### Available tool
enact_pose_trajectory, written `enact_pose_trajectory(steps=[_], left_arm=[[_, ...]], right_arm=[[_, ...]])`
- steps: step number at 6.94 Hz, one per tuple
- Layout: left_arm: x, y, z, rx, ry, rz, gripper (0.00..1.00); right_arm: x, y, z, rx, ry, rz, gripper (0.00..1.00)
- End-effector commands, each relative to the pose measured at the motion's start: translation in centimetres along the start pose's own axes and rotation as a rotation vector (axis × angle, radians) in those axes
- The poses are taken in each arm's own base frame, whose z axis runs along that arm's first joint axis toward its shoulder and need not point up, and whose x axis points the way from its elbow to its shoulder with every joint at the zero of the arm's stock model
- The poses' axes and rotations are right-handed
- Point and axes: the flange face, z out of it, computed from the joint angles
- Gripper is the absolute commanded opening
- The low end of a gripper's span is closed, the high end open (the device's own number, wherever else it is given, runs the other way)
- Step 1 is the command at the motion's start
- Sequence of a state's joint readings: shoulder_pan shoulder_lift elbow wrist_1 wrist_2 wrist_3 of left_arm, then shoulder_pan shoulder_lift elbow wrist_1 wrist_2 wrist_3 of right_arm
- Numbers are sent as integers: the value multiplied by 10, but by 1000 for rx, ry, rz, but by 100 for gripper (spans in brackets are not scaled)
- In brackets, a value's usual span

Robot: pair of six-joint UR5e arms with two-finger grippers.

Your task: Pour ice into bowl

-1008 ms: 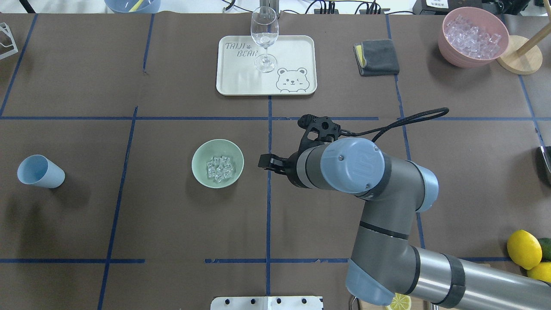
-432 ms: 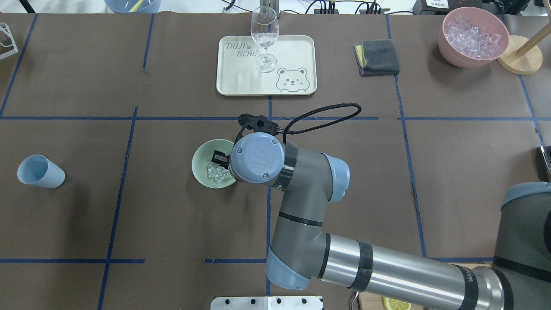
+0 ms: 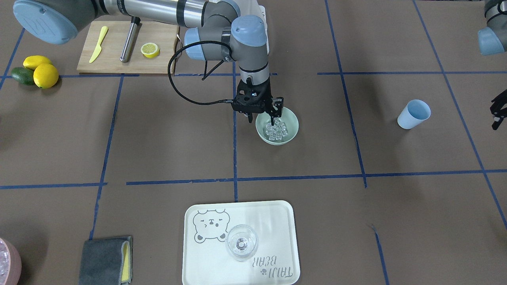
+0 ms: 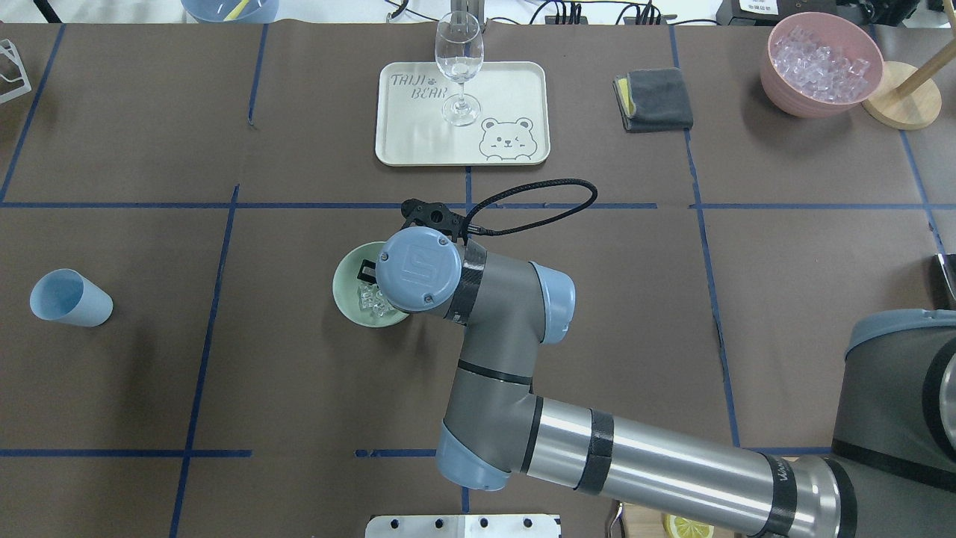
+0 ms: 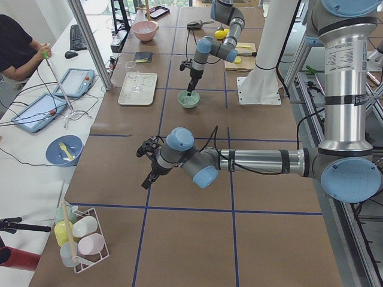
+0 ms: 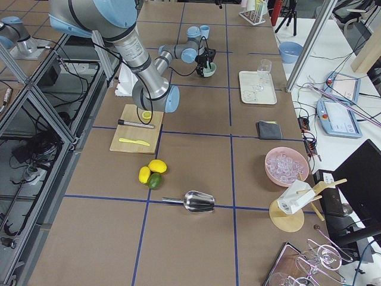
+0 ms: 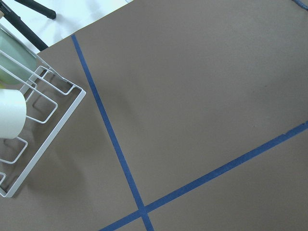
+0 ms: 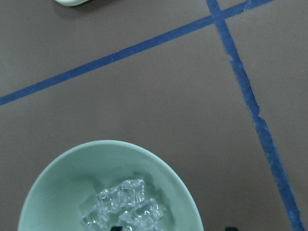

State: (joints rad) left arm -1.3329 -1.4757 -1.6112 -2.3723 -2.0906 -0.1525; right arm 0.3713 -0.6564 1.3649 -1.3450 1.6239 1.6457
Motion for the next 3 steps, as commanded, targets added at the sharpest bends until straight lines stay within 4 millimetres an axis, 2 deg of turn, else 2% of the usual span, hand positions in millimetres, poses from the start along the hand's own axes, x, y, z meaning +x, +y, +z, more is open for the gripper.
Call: enact_pose_trajectory(steps=[1, 2, 3], left_arm=[[0, -1, -3, 6, -1, 1, 100], [0, 0, -3, 4, -1, -1, 100], [0, 1, -3, 2, -2, -3, 100]], right_arm=[[3, 0, 10, -6, 27, 0, 58], [4, 0, 11, -20, 31, 0, 1], [7, 2, 13, -26, 36, -8, 0]])
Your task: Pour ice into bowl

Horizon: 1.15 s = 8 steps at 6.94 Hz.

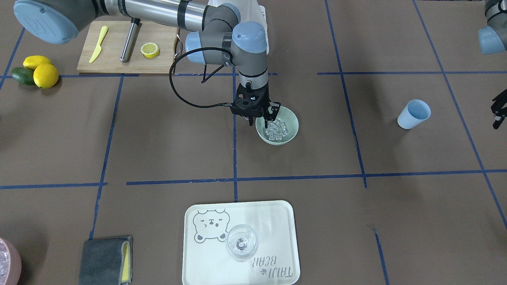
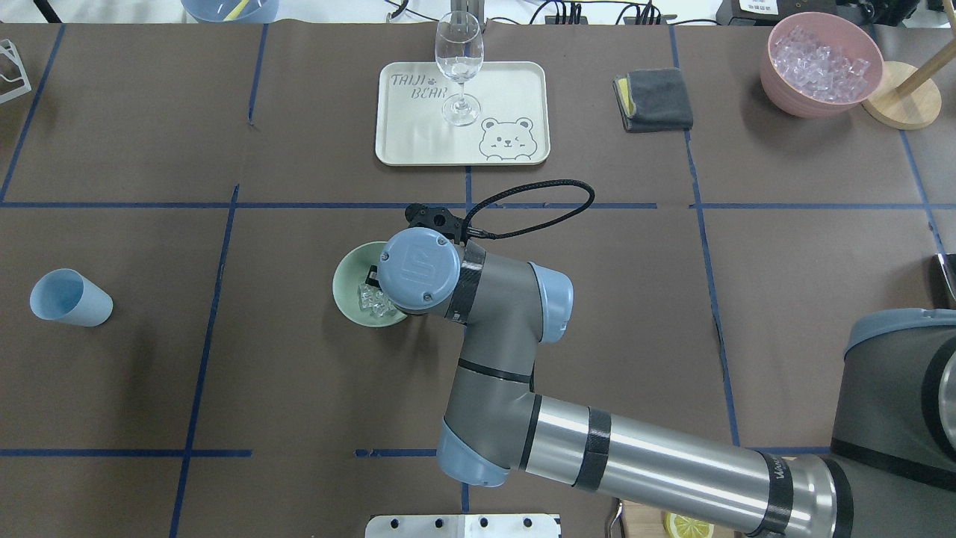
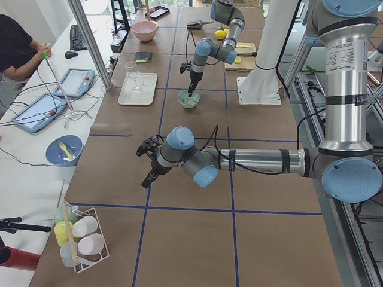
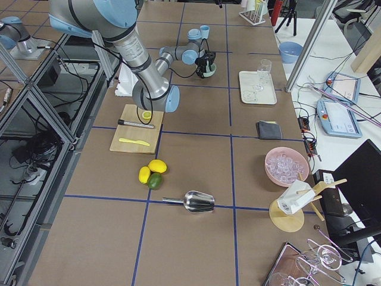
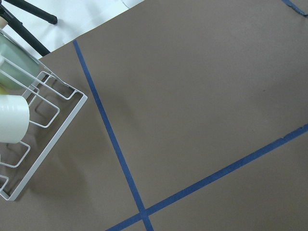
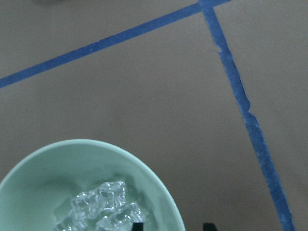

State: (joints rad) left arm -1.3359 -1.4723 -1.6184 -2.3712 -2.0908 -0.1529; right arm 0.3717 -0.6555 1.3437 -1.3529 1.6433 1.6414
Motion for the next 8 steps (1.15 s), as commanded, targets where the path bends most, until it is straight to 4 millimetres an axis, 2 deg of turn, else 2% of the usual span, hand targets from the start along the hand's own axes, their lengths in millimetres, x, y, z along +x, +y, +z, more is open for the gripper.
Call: enact_pose_trajectory(steps=[1, 2, 3, 4, 5, 6, 7, 8], left_arm=[[0, 2, 1, -4, 0, -2, 100], [0, 2, 1, -5, 0, -2, 100], [-2, 7, 1, -11, -2, -7, 100], [-2, 10, 0, -15, 1, -32, 100], [-2, 19, 0, -35, 37, -124, 100], [1, 14, 4, -92, 72, -200, 100], [3, 13, 4, -153, 115, -250, 100], [-2, 2, -3, -188, 134, -342, 100]], right_arm=[[3, 2, 2, -24, 7, -9, 0], [3, -4, -6, -53, -2, -3, 0], [7, -28, -33, -90, -15, 14, 0], [25, -56, -65, -107, -37, 30, 0], [73, -84, -103, -107, -72, 18, 0], [129, -110, -127, -105, -83, 8, 0], [177, -129, -144, -95, -82, -44, 0], [232, -146, -147, -87, -52, -124, 0]])
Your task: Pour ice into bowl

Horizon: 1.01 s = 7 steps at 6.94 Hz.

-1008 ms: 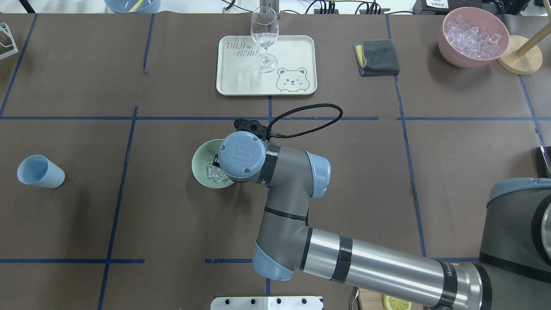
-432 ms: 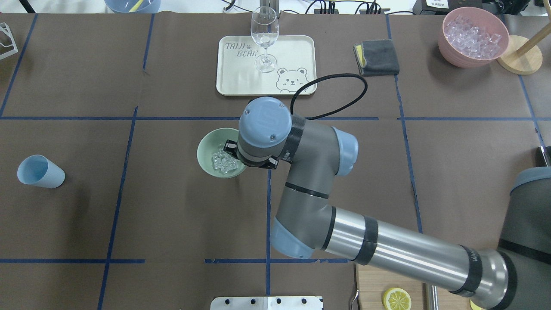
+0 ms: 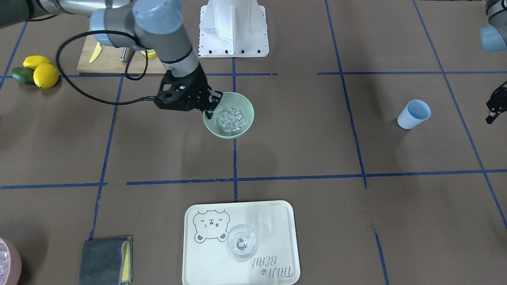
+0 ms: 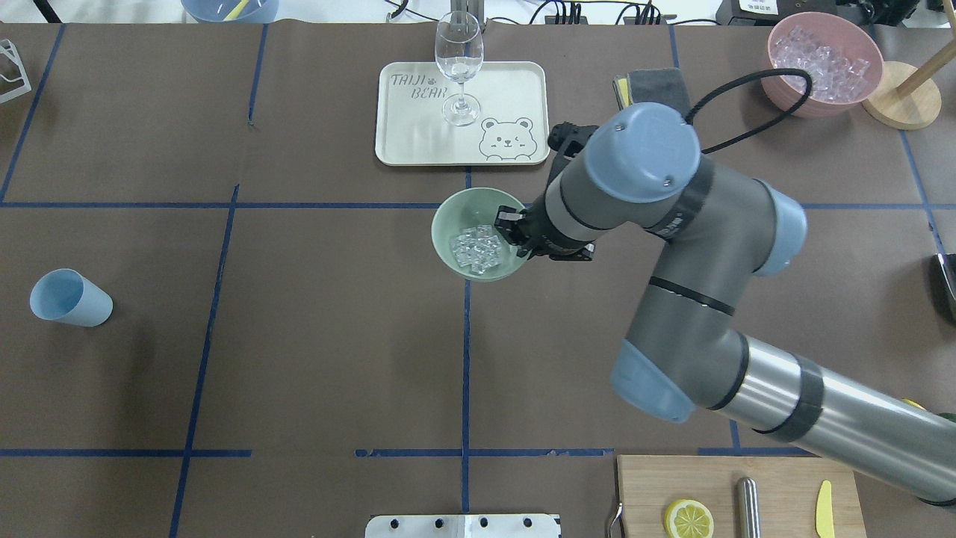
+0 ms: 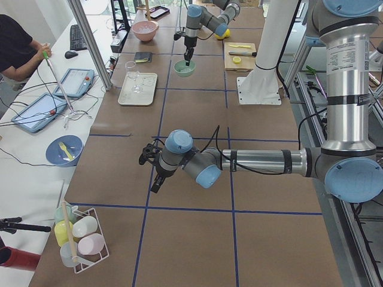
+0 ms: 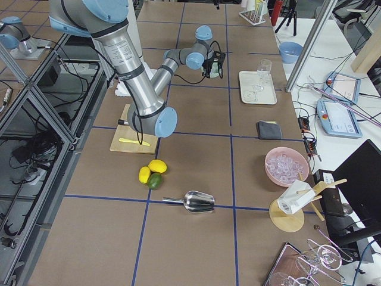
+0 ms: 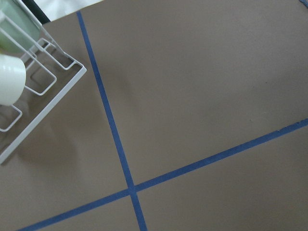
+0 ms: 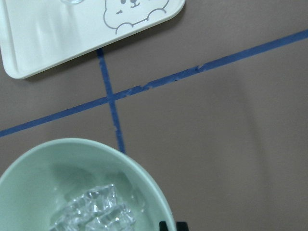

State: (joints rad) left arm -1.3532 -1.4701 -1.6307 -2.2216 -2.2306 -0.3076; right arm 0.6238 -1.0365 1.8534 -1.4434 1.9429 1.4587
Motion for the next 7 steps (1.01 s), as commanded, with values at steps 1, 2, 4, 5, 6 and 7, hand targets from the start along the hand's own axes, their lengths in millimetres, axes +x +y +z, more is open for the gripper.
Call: enact_pose_trajectory(steps=[1, 2, 4, 5, 6, 7], left_arm=[[0, -11, -12, -85, 19, -143, 100], [-21, -9, -24, -98, -11, -191, 100], [-41, -18, -40, -127, -30, -209, 100], [-38, -25, -47, -144, -8, -236, 100], [-36, -20, -49, -149, 12, -242, 100], [-40, -10, -47, -160, 12, -252, 100]], right_arm=[[110, -30, -26, 17, 68, -146, 0], [156, -39, -26, 15, 85, -194, 0], [256, -41, -27, 18, 55, -247, 0], [316, -50, -34, 24, 85, -285, 0], [363, -70, -36, -2, 107, -303, 0], [387, -81, -31, -41, 113, -278, 0]])
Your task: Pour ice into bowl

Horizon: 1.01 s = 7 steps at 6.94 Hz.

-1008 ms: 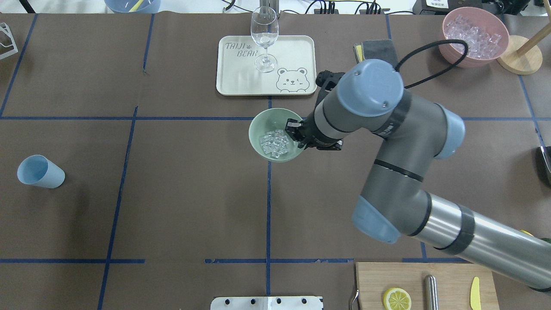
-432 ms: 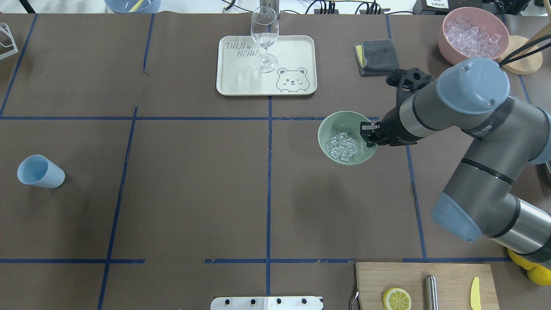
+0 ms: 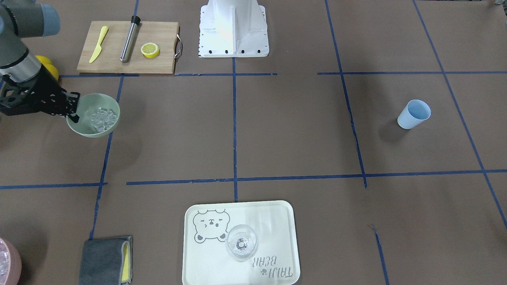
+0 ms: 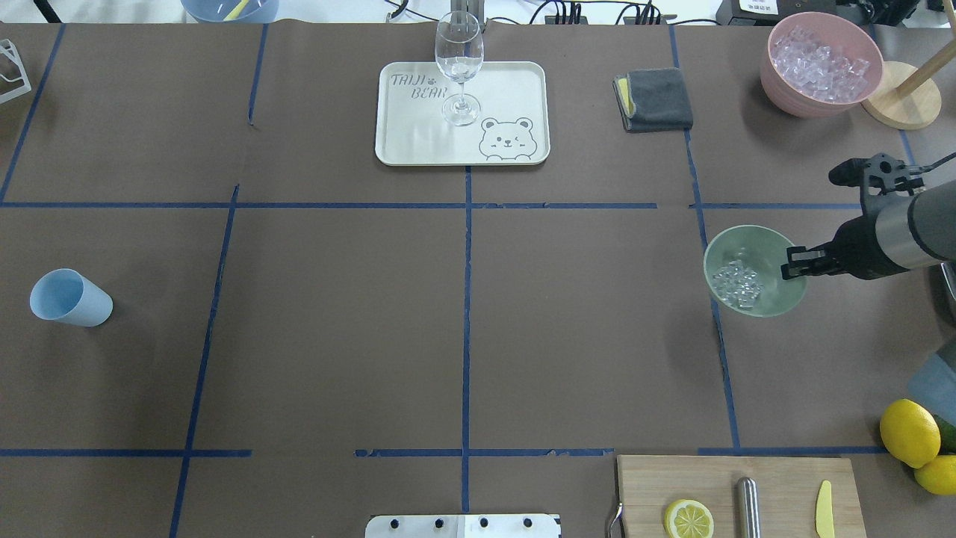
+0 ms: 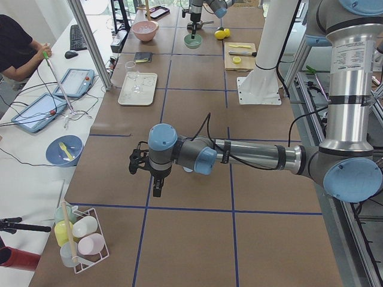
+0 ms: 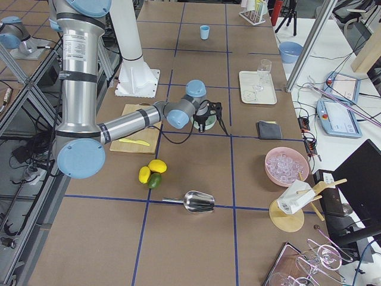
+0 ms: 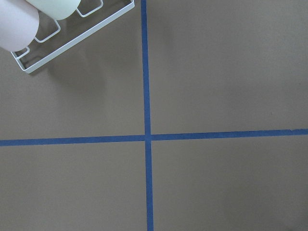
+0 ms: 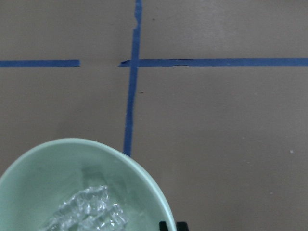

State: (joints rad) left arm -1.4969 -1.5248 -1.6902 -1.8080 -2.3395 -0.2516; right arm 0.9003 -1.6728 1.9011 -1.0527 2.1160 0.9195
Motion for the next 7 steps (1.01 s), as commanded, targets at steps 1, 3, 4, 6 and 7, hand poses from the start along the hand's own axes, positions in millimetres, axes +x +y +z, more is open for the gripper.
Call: enact_pose_trajectory(steps=[1, 3, 4, 6, 7], left_arm=[[-1, 6, -1, -8, 8, -19, 100], [4, 1, -5, 6, 9, -7, 100], [7, 0, -8, 13, 8, 0, 100], [10, 0, -10, 18, 9, 4, 100], [10, -1, -11, 21, 8, 7, 100]], right_arm=[[63, 0, 21, -60, 25, 8, 0], [87, 4, 41, -66, -43, -13, 0], [91, 3, 32, -85, -78, 8, 0], [97, 4, 41, -98, -68, 17, 0], [94, 0, 43, -97, -70, 28, 0]])
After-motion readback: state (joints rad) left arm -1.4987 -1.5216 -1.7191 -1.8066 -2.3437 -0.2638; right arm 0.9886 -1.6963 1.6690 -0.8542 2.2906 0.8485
